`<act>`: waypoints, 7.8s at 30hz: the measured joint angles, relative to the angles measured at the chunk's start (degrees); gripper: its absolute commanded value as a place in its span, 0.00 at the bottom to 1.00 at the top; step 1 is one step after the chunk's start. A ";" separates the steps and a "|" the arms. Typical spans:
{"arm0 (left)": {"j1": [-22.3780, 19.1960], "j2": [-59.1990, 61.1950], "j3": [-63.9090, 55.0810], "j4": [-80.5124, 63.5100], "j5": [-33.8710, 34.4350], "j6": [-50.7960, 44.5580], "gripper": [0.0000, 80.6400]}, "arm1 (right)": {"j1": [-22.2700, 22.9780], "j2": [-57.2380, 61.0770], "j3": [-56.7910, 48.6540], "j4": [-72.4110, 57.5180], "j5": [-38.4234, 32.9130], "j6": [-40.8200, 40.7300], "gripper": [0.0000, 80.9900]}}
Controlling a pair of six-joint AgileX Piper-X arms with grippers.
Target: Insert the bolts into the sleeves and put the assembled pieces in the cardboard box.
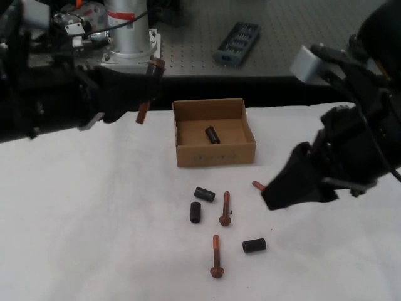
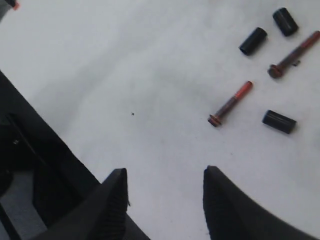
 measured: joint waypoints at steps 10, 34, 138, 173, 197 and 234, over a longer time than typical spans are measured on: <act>-0.52 29.29 -23.41 0.85 -2.97 2.50 0.01 | -1.52 0.00 0.00 1.86 4.92 -2.57 0.44; -1.75 59.59 -55.01 12.54 -9.52 2.50 0.12 | -4.78 0.00 0.00 1.86 6.91 -2.65 0.44; 9.31 -34.50 -13.05 77.02 -3.19 29.08 0.01 | -4.87 6.89 14.56 -34.04 18.50 80.10 0.44; 9.31 -34.50 -13.05 70.28 -8.99 29.08 0.01 | -7.15 29.99 9.35 -51.85 19.42 104.12 0.30; 9.31 -34.50 -13.05 69.83 -9.20 29.08 0.01 | -9.18 32.19 9.35 -49.83 19.84 108.77 0.30; 9.31 -34.50 -13.05 69.83 -9.20 29.08 0.01 | -11.40 35.09 6.95 -49.46 18.54 110.61 0.30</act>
